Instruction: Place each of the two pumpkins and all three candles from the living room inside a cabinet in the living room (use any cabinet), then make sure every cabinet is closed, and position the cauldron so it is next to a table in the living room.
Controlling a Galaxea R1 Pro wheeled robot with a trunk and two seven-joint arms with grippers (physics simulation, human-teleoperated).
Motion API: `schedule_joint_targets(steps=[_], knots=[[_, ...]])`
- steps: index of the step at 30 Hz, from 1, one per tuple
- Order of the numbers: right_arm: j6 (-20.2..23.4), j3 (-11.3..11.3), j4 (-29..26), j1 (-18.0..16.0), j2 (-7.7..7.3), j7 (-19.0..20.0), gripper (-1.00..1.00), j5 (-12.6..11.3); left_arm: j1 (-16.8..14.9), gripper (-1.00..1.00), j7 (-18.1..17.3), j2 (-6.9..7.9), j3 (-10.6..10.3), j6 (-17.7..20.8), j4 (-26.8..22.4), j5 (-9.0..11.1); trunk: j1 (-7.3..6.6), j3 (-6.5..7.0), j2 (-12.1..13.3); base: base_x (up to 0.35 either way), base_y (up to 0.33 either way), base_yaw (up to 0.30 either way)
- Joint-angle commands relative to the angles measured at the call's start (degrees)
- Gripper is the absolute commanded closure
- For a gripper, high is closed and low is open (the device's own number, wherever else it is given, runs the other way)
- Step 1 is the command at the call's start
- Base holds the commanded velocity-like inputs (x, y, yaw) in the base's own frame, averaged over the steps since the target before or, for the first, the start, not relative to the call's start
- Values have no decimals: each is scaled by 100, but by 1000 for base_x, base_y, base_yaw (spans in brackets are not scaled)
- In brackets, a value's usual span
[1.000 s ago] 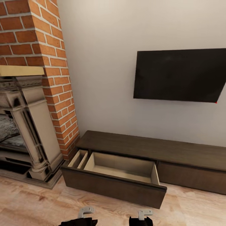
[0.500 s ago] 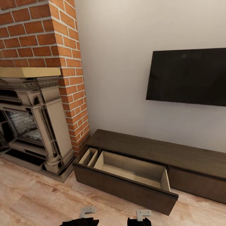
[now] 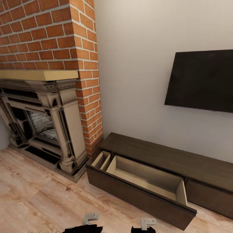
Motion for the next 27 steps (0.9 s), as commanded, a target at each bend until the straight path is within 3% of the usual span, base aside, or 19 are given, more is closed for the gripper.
schedule_joint_targets(steps=[1, 15, 20, 27], knots=[[-22, 49, -9, -1, -2, -27, -100, -56, -3, -100, -14, -16, -36, 22, -2, 59, -23, 6, 38, 0, 0, 236], [-22, 49, -9, 4, -4, -27, -100, -56, -3, -100, -6, -49, -24, 21, -2, 91, -330, 173, 600, 0, 0, 236], [-22, 51, -11, 4, 4, -25, -100, -53, -3, -100, -5, -38, -19, 17, -2, 388, -440, 232, 800, 0, 0, 234], [-22, 51, -12, 15, 15, 143, -100, -46, -3, -100, -5, -28, -18, 12, -2, 544, -594, 315, 1081, 0, 0, 212]])
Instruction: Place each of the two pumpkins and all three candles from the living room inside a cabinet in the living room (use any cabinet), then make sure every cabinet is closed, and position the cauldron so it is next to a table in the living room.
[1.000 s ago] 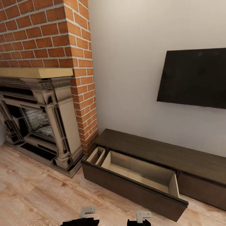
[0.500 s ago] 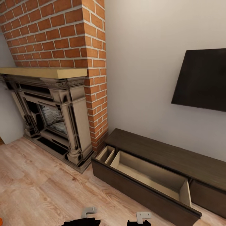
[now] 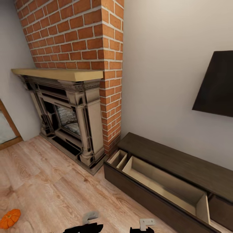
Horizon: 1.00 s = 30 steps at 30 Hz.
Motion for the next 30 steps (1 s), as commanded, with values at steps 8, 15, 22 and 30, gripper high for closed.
schedule_joint_targets(steps=[8, 15, 22, 30], knots=[[-19, 41, 2, 5, -12, 197, -100, -61, -3, -100, -14, -14, -37, 19, -2, 87, -177, 99, 319, 0, 0, 182], [-20, 46, 3, 11, -13, 216, -100, -55, -3, -100, -14, -15, -40, 18, -2, 91, -330, 176, 600, 0, 0, 187], [-20, 48, 3, 12, -13, 217, -100, -55, -3, -100, -14, -31, -37, 20, -2, 91, -484, 250, 880, 0, 0, 189], [-20, 48, 3, 18, -13, 217, -100, -52, -3, -100, -14, -33, -34, 22, -2, 96, -660, 336, 1201, 0, 0, 191]])
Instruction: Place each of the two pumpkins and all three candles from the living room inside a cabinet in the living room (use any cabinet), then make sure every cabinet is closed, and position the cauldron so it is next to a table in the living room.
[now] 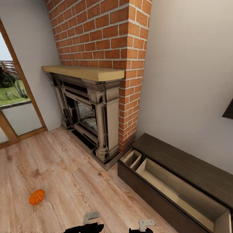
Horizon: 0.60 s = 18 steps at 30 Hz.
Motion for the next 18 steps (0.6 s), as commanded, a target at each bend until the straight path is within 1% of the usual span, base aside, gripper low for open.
schedule_joint_targets(steps=[1, 18], knots=[[-19, 49, -9, -3, -1, -30, -100, -49, -3, -100, -14, 0, -34, 18, -2, 57, -22, 5, 37, 0, 0, 192], [-18, 49, -9, -1, -4, -22, -100, -44, -3, -100, -14, -1, -34, 16, -2, 58, -396, 186, 719, 0, 0, 194]])
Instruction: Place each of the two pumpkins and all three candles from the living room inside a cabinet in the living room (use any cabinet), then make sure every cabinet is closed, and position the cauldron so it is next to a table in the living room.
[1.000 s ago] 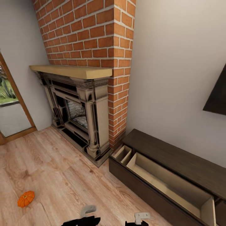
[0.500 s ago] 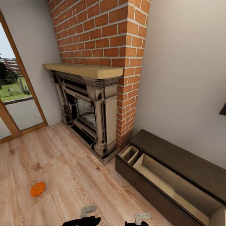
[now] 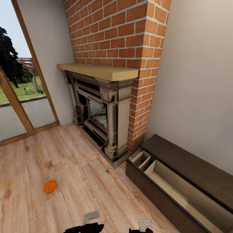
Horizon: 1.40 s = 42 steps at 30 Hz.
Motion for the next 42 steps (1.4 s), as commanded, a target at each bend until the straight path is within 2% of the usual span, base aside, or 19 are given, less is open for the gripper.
schedule_joint_targets(steps=[1, 8, 12, 17, 18, 19, 21, 24, 26, 27, 30, 32, 35, 36, 39, 42], knots=[[-19, 49, -9, -4, -1, -30, -100, -50, -4, -100, -14, 0, -34, 21, -1, 59, -22, 5, 37, 0, 0, 194], [-20, 33, -18, -4, -10, -33, -100, -41, -4, -100, 0, 3, -33, 31, -4, 62, -176, 81, 318, 0, 0, 187], [-18, -14, -43, -7, -8, -46, -100, -24, -4, -100, 290, 6, -40, 296, -172, 51, -264, 144, 478, 0, 0, 60], [-2, -26, -164, -63, 0, -83, -100, -17, -4, -100, 1017, -3, -47, 1383, -1052, 48, -374, 231, 679, 0, 0, 14], [9, -27, -219, -133, -3, -105, -100, -17, -4, -100, 1296, -2, -48, 1842, -1398, 50, -396, 249, 719, 0, 0, 6], [16, -28, -242, -193, -3, -118, -100, -16, -4, -100, 1419, -1, -49, 2055, -1572, 51, -418, 266, 759, 0, 0, 4], [30, -29, -290, -465, -5, -157, -100, -19, -4, -100, 1698, -1, -50, 2556, -2095, 52, -461, 302, 839, 0, 0, 3], [114, -29, -326, -888, -1, -229, -100, -27, -4, -100, 1893, 0, -49, 2943, -2780, 55, -527, 356, 959, 0, 0, 1], [274, -34, -351, -1091, 4, -286, -100, -32, -4, -100, 1944, -11, -46, 3119, -3122, 58, -571, 392, 1040, 0, 0, 0], [502, -44, -374, -1289, 6, -367, -100, -37, -4, -100, 1978, -38, -47, 3324, -3418, 58, -593, 410, 1080, 0, 0, 0], [914, -80, -396, -1607, 10, -532, -100, -48, -8, -100, 2013, -83, -47, 3659, -3775, 52, -659, 463, 1200, 0, 0, 0], [1437, -296, -411, -2035, 16, -691, -100, -126, -43, -100, 2065, -102, -40, 3957, -4059, 48, -703, 499, 1280, 0, 0, 0], [1757, -599, -417, -2303, 18, -751, -100, -209, -181, -100, 2289, -98, 40, 4197, -4283, 46, -769, 553, 1400, 0, 0, 0], [1972, -789, -418, -2447, 15, -779, -100, -242, -241, -100, 2468, -97, 138, 4258, -4339, 46, -791, 571, 1441, 0, 0, 0], [2410, -1004, -421, -2613, 13, -824, -100, -274, -302, -100, 2827, -106, 383, 4310, -4399, 49, -857, 625, 1561, 0, 0, 0], [2592, -1077, -415, -2669, 12, -867, -100, -287, -323, -100, 2973, -114, 550, 4313, -4407, 59, -923, 679, 1681, 0, 0, 0]])
